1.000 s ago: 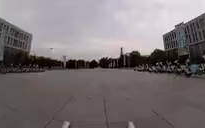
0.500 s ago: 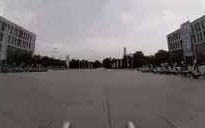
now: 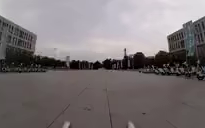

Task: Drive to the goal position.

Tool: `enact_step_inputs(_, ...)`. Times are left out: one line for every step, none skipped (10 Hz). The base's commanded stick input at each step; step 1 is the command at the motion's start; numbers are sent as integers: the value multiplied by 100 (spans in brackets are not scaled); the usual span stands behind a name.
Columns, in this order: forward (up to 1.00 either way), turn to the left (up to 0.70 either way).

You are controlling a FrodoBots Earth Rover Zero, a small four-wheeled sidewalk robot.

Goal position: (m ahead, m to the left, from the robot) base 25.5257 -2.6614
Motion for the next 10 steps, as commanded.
enact_step_inputs(60, 0)
enact_step_inputs(60, 0)
enact_step_inputs(60, 0)
enact_step_inputs(60, 0)
enact_step_inputs(60, 0)
enact_step_inputs(60, 0)
enact_step_inputs(60, 0)
enact_step_inputs(60, 0)
enact_step_inputs(60, 0)
enact_step_inputs(60, 0)
